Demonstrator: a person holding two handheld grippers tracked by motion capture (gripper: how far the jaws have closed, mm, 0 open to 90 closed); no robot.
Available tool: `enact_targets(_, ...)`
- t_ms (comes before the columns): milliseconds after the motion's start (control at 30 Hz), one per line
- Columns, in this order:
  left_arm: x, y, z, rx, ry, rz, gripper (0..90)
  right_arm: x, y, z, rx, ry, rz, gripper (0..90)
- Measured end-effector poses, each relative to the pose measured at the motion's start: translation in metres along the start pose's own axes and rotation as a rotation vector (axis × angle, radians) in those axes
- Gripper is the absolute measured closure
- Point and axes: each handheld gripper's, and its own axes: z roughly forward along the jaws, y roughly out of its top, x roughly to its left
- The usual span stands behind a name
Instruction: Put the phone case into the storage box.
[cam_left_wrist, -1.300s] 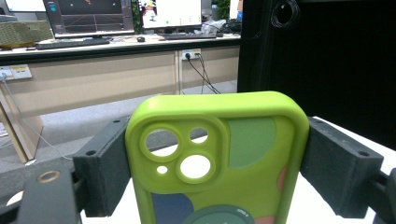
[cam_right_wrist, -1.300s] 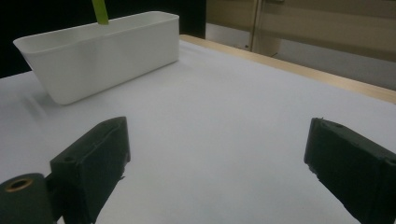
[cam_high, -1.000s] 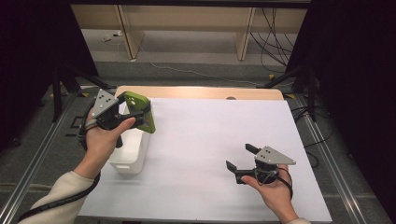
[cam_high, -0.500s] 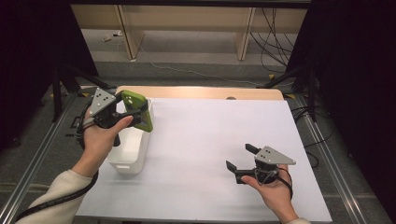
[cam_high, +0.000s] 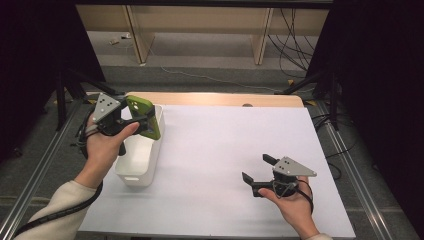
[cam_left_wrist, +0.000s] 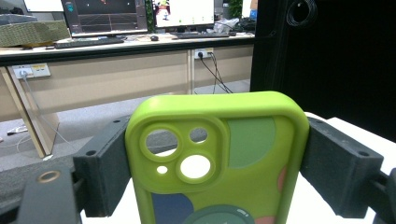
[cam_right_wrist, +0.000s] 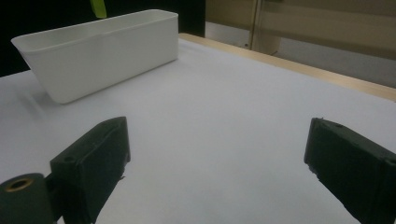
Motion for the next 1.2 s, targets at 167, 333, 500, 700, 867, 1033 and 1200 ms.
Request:
enact_targets(167,0.002,0.000,0.000,0.001,0.004,-0.003,16.2,0.000,0.000,0.000,0.000,0.001,0.000,8.1)
enact_targets(333,0.004,-0.001,0.000,0.003,0.009,-0.006,16.2,0.000,0.000,0.000,0.000,0.000,0.001,8.1)
enact_targets(500,0.005,-0.001,0.001,0.004,0.014,-0.008,16.2,0.000,0.000,0.000,0.000,0.001,0.001,8.1)
enact_targets(700,0.006,-0.001,0.002,0.005,0.018,-0.007,16.2,0.000,0.000,0.000,0.000,0.000,0.002,8.1)
enact_targets(867,0.008,-0.001,0.002,0.007,0.022,-0.010,16.2,0.000,0.000,0.000,0.000,0.000,0.002,8.1)
enact_targets(1033,0.010,-0.002,0.004,0.008,0.026,-0.013,16.2,0.000,-0.001,0.000,0.000,0.000,0.003,8.1)
enact_targets(1200,0.012,-0.003,0.005,0.011,0.031,-0.017,16.2,0.000,0.000,0.000,-0.002,0.002,0.005,8.0)
